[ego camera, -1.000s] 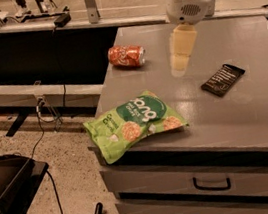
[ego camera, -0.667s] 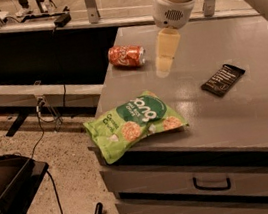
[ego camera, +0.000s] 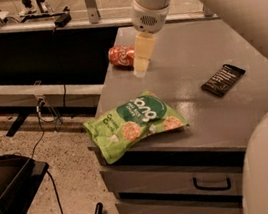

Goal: Place coke can upright

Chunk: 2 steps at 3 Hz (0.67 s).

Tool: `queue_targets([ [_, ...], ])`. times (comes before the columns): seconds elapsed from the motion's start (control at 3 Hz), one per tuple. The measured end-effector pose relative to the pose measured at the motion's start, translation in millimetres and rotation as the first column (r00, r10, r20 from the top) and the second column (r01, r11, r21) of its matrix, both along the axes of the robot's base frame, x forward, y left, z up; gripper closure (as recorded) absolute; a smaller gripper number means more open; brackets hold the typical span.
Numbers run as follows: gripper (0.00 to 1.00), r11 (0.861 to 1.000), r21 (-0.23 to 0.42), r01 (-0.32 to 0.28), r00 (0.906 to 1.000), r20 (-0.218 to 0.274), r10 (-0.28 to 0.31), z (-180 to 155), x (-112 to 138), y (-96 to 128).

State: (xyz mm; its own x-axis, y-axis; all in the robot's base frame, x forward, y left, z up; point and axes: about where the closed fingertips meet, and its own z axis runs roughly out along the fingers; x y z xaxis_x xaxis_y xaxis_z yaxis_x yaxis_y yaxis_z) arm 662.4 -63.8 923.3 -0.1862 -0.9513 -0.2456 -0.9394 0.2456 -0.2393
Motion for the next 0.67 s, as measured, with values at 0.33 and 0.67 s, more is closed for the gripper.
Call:
queue_targets([
  [0.33,0.0,1.0,0.011,0.001,0.9997,0.022,-0.001,-9,18,13],
  [0.67,0.0,1.0,0.014,-0.013,0.9987,0.05,0.013,-18,35,27],
])
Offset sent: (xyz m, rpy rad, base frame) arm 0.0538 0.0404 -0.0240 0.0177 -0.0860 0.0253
